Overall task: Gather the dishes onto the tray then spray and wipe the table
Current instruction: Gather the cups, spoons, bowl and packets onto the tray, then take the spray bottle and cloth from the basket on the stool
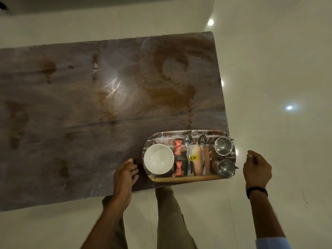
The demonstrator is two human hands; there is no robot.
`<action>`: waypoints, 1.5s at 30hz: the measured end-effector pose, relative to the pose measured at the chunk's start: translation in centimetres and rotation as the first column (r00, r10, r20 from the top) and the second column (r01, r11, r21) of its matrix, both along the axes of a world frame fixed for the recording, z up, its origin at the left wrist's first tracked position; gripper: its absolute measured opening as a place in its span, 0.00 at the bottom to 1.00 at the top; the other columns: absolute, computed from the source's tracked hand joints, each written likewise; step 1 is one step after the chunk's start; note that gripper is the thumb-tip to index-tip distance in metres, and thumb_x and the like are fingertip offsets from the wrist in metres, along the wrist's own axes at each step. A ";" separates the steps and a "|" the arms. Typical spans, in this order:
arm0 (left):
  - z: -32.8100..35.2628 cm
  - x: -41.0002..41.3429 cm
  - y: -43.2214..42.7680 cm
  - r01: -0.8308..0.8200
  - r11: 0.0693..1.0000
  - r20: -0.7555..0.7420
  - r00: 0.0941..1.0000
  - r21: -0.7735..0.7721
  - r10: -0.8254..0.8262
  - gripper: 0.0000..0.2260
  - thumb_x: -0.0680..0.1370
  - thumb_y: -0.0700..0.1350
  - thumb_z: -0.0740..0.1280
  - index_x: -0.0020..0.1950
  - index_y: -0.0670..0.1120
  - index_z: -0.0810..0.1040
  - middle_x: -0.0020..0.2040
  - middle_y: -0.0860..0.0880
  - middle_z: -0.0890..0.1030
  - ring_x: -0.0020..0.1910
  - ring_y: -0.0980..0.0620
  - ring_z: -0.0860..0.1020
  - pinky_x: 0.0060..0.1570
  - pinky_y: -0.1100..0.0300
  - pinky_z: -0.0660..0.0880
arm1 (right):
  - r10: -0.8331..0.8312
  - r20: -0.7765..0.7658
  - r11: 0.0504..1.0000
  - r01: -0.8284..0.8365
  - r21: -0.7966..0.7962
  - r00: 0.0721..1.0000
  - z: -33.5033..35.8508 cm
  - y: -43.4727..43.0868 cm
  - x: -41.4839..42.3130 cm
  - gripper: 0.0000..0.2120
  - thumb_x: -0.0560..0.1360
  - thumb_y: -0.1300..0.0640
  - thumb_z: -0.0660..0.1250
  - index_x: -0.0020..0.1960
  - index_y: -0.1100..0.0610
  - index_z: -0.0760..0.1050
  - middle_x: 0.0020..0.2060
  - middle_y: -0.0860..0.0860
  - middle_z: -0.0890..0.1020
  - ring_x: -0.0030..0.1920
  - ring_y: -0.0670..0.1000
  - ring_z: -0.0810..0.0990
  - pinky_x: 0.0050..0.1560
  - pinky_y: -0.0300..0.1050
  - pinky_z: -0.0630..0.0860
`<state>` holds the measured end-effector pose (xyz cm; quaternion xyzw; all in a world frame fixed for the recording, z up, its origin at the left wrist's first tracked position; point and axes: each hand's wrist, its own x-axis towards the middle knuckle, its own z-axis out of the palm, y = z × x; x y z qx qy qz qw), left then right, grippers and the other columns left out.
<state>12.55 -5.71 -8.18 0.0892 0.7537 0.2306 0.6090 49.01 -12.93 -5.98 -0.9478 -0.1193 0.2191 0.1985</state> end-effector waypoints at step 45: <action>25.3 -65.4 6.7 -0.596 0.688 -0.199 0.678 0.415 0.708 0.08 0.80 0.50 0.67 0.55 0.49 0.80 0.46 0.46 0.84 0.44 0.49 0.82 0.50 0.52 0.79 | 0.899 -0.352 0.402 -0.807 0.433 0.259 22.9 26.5 -85.9 0.06 0.78 0.57 0.67 0.50 0.58 0.82 0.42 0.48 0.82 0.44 0.46 0.78 0.39 0.26 0.68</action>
